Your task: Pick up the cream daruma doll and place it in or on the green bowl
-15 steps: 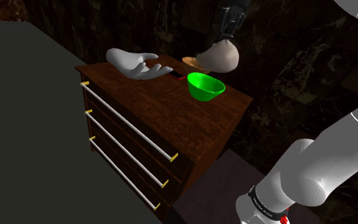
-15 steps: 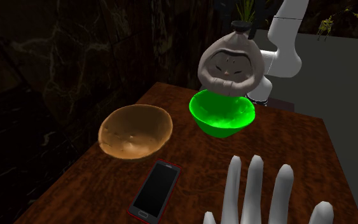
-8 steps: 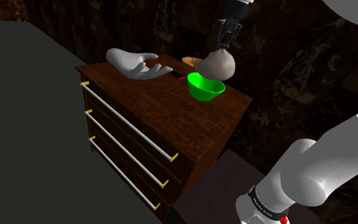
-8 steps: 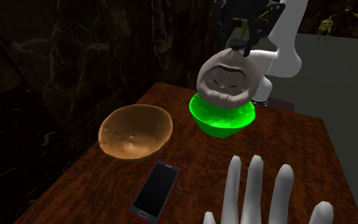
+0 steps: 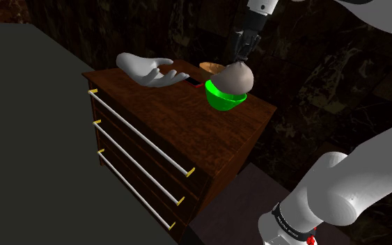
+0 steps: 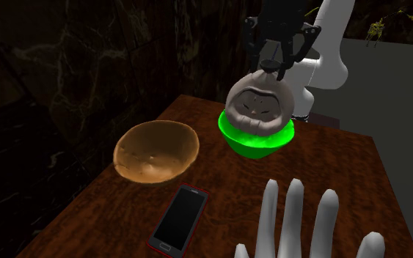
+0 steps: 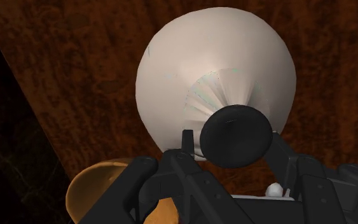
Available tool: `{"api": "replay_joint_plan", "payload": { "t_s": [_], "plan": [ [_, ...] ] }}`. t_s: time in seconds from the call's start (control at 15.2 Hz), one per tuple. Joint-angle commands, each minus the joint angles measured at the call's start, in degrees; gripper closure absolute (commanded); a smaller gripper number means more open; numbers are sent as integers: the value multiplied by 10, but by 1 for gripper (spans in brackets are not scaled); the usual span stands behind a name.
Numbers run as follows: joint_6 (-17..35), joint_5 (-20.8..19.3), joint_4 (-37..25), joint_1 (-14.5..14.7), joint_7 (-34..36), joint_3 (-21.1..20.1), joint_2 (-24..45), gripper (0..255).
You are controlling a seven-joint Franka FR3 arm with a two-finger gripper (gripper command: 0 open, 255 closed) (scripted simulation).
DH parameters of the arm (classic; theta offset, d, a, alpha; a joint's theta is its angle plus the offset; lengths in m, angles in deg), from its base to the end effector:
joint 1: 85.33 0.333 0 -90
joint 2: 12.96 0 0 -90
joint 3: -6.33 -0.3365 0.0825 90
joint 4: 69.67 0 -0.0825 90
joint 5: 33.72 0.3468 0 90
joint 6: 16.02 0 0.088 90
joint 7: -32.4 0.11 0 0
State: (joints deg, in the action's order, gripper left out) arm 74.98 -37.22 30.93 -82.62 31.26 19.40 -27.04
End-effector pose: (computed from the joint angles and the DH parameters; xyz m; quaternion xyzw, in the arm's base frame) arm 0.4267 -0.1010 0.6767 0.9963 -0.0786 0.0355 0.0065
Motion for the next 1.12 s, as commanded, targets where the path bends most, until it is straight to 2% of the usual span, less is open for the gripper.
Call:
{"api": "replay_joint_plan", "payload": {
  "t_s": [0.0, 0.26, 0.33, 0.66, 0.92, 1.06],
  "plan": [
    [1, 0, 1, 0, 0, 0, -1, 255],
    [1, 0, 1, 0, 0, 0, -1, 255],
    [1, 0, 1, 0, 0, 0, -1, 0],
    [1, 0, 1, 0, 0, 0, -1, 0],
    [-76, 5, -101, 1, -5, 1, 23, 0],
    [-76, 5, -101, 1, -5, 1, 23, 0]
  ]
}}
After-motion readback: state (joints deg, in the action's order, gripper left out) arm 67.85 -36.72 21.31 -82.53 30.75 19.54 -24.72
